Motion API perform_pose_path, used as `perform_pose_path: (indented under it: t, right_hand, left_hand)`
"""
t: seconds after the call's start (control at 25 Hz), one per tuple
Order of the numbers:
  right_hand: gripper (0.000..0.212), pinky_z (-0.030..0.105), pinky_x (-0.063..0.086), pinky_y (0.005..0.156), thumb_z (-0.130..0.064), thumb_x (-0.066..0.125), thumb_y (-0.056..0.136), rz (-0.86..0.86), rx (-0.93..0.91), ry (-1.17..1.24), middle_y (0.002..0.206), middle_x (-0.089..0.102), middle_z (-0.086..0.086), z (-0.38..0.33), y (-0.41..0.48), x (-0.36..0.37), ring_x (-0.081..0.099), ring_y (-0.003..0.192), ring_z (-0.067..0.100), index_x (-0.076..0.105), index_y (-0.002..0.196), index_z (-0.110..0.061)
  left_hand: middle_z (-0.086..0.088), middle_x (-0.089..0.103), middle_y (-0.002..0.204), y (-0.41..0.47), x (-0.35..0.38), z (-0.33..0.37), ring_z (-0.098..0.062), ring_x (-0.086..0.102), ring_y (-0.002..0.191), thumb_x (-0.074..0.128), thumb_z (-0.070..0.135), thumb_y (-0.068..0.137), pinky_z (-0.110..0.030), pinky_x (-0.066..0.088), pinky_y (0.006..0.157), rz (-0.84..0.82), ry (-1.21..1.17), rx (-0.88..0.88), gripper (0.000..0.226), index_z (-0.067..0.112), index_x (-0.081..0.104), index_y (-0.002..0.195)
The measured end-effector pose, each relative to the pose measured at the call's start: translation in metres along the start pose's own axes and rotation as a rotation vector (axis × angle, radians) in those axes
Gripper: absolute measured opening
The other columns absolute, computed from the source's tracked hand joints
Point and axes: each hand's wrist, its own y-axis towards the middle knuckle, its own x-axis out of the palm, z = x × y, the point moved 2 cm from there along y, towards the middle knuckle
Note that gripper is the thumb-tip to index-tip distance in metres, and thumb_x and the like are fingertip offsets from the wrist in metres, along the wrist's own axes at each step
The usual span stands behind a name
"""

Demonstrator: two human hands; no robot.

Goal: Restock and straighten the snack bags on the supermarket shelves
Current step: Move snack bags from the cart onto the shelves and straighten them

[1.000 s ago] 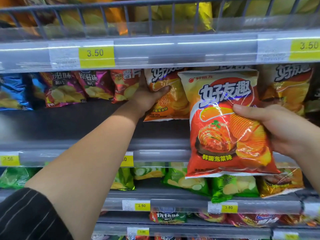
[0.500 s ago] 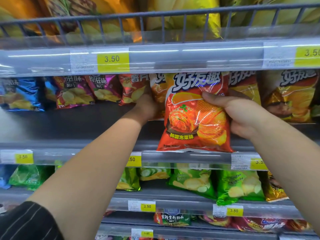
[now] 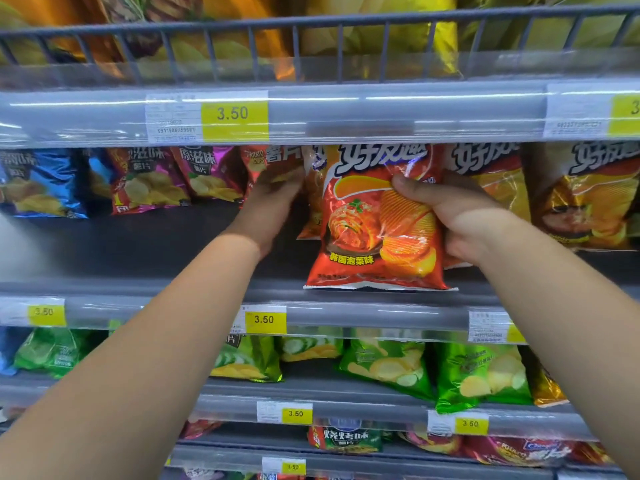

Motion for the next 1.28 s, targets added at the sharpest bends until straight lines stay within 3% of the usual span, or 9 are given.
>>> perform_pose_path:
  t: [0.08,0.2,0.28,0.4,0.52,0.68,0.84,1.08,1.28]
  right_hand:
    - [0.085,0.048,0.055,0.087,-0.034,0.09,0.036,-0.018,-0.048,-0.013,0.106,0.074,0.005,0.0,0.004,0.009,0.072,0.092,0.024,0.061,0.115,-0.021]
    - [0.076,0.045,0.057,0.084,-0.031,0.086,0.048,-0.061,-0.042,-0.024,0.105,0.074,0.007,0.004,0.006,0.018,0.073,0.09,0.023,0.061,0.119,-0.015]
    - [0.076,0.04,0.058,0.08,-0.03,0.084,0.052,-0.088,-0.072,-0.05,0.105,0.074,0.005,0.006,0.007,0.022,0.073,0.091,0.022,0.06,0.123,-0.014]
    - [0.08,0.042,0.055,0.088,-0.036,0.088,0.05,-0.08,-0.136,-0.121,0.112,0.071,0.001,0.007,0.01,0.021,0.07,0.098,0.02,0.057,0.122,-0.022]
    - [0.089,0.042,0.049,0.098,-0.041,0.09,0.058,0.065,-0.221,-0.448,0.128,0.062,-0.003,0.011,0.005,0.014,0.061,0.114,0.018,0.046,0.135,-0.027]
    - [0.097,0.042,0.047,0.101,-0.025,0.086,0.071,0.113,-0.258,-0.633,0.136,0.055,0.0,0.02,-0.001,0.009,0.055,0.121,0.023,0.027,0.148,-0.029]
    - [0.086,0.037,0.042,0.103,-0.024,0.079,0.079,0.162,-0.288,-0.885,0.143,0.05,0.003,0.014,0.011,0.012,0.05,0.127,0.029,0.028,0.148,-0.027]
    - [0.083,0.04,0.041,0.102,-0.022,0.074,0.083,0.22,-0.323,-0.966,0.14,0.051,0.008,0.021,0.025,0.013,0.051,0.126,0.033,0.025,0.15,-0.025]
    - [0.084,0.038,0.041,0.101,-0.021,0.074,0.083,0.22,-0.329,-0.94,0.14,0.051,0.008,0.023,0.025,0.01,0.051,0.126,0.033,0.023,0.15,-0.027]
  left_hand:
    - [0.006,0.068,0.112,-0.019,-0.004,0.009,-0.015,0.064,0.104,0.064,0.042,0.091,-0.034,0.054,0.089,-0.074,-0.137,-0.069,0.026,0.03,0.057,0.113]
    - [0.008,0.066,0.123,-0.042,0.006,0.012,-0.011,0.064,0.11,0.081,0.052,0.068,-0.031,0.053,0.09,-0.298,0.111,-0.067,0.071,0.03,0.05,0.128]
    - [0.01,0.066,0.121,-0.04,0.011,0.006,-0.01,0.064,0.109,0.091,0.045,0.056,-0.034,0.051,0.097,-0.238,0.216,-0.039,0.086,0.032,0.046,0.129]
    - [0.007,0.067,0.118,-0.036,0.016,-0.001,-0.014,0.064,0.108,0.09,0.027,0.064,-0.04,0.05,0.1,-0.096,0.156,-0.011,0.078,0.027,0.048,0.129]
    - [0.005,0.067,0.118,-0.036,0.02,-0.007,-0.015,0.063,0.109,0.088,0.022,0.067,-0.039,0.051,0.1,-0.06,0.118,0.021,0.078,0.021,0.047,0.134]
    - [0.008,0.064,0.114,-0.032,0.027,-0.007,-0.013,0.062,0.106,0.086,0.024,0.071,-0.029,0.052,0.089,-0.014,0.132,0.042,0.075,0.021,0.044,0.132]
    - [0.009,0.058,0.114,-0.027,0.036,-0.005,-0.008,0.056,0.1,0.081,0.027,0.078,-0.01,0.045,0.072,-0.052,0.223,0.045,0.073,0.02,0.034,0.134]
    - [0.001,0.052,0.137,-0.01,0.043,-0.014,-0.015,0.053,0.123,0.08,0.034,0.079,-0.034,0.044,0.103,-0.116,0.289,0.06,0.082,0.024,0.027,0.14]
    - [0.002,0.051,0.138,-0.007,0.041,-0.019,-0.015,0.054,0.124,0.081,0.041,0.076,-0.039,0.046,0.105,-0.14,0.296,0.047,0.084,0.031,0.028,0.139]
